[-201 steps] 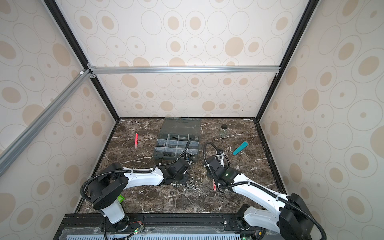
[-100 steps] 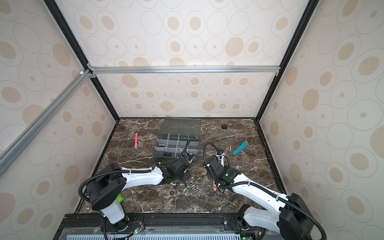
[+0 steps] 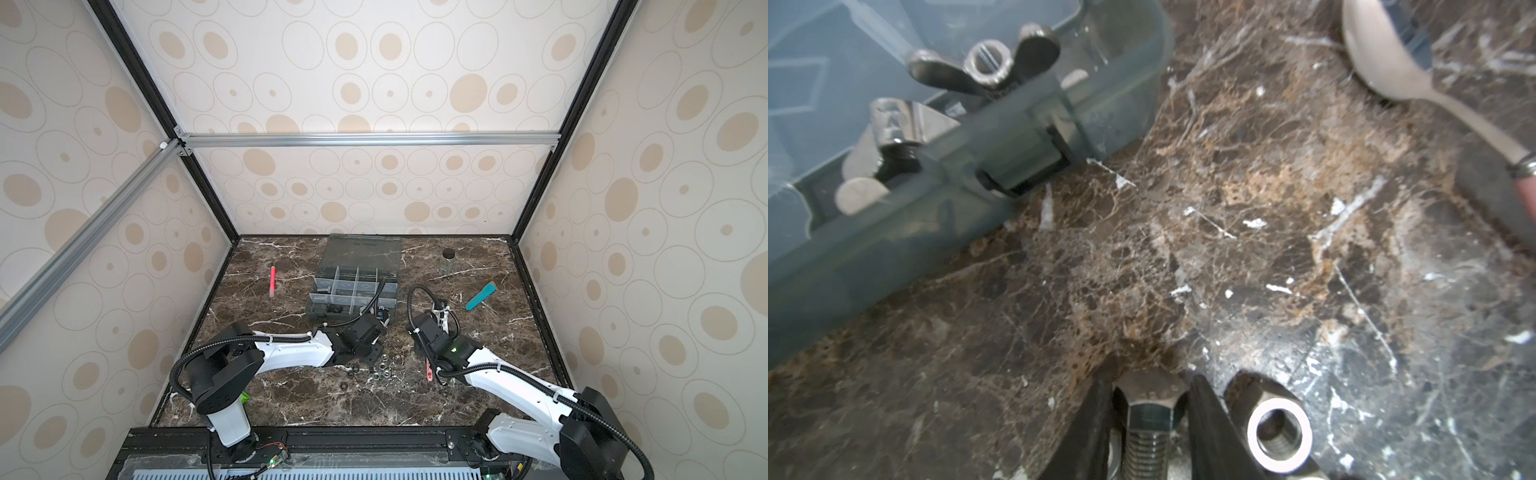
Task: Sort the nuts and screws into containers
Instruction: 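Carry the silver bolt with the left gripper into the silver-bolt compartment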
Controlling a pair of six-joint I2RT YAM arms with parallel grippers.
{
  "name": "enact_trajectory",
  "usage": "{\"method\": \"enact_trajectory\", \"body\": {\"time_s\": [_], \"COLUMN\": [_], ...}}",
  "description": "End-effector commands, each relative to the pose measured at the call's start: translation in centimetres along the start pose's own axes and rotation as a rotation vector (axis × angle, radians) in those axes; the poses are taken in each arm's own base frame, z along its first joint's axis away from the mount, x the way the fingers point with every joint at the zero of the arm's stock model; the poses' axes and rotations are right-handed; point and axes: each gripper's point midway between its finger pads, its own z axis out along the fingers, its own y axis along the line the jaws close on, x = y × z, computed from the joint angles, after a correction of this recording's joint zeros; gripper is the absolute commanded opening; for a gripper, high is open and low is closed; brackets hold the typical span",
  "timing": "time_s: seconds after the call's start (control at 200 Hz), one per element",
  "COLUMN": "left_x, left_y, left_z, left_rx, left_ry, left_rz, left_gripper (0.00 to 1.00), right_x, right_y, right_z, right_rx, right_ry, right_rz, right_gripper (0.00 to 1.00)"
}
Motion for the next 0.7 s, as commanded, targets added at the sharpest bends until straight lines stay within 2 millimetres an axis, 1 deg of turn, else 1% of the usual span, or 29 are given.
{"method": "enact_trajectory", "body": {"time_s": [0.0,0.15,0.28,0.38,0.48,0.575,0.695], "left_x": [-0.3,-0.2,-0.1,-0.4,-1.2,-2.4,-4.2], "left_y": [-0.5,-0.5,-0.5,-0.3,-0.2,0.0,0.9], "left_z": [0.2,0.8,1.1,0.7,0.0,-0.9,-2.4], "left_rx": [0.003,-0.005,-0.011,-0.019,-0.018,-0.011,-0.009], "left_ry": [0.012,0.023,0.029,0.014,-0.013,-0.043,-0.088], "left_rz": [0.025,0.025,0.026,0.020,0.013,0.001,-0.029], "left_gripper": [0.32,0.30,0.22,0.17,0.15,0.14,0.14], "right_x": [0.1,0.1,0.1,0.1,0.1,0.1,0.0], "right_y": [-0.7,-0.7,-0.7,-0.8,-0.9,-0.9,-1.0], "right_z": [-0.2,-0.1,-0.1,-0.2,-0.3,-0.3,-0.4], "right_rx": [0.018,0.019,0.021,0.023,0.025,0.023,0.024], "right_ry": [-0.001,-0.001,0.000,-0.003,-0.005,-0.006,-0.008], "right_rz": [0.020,0.021,0.018,0.018,0.020,0.020,0.021], "right_gripper": [0.64,0.64,0.64,0.64,0.64,0.64,0.64]}}
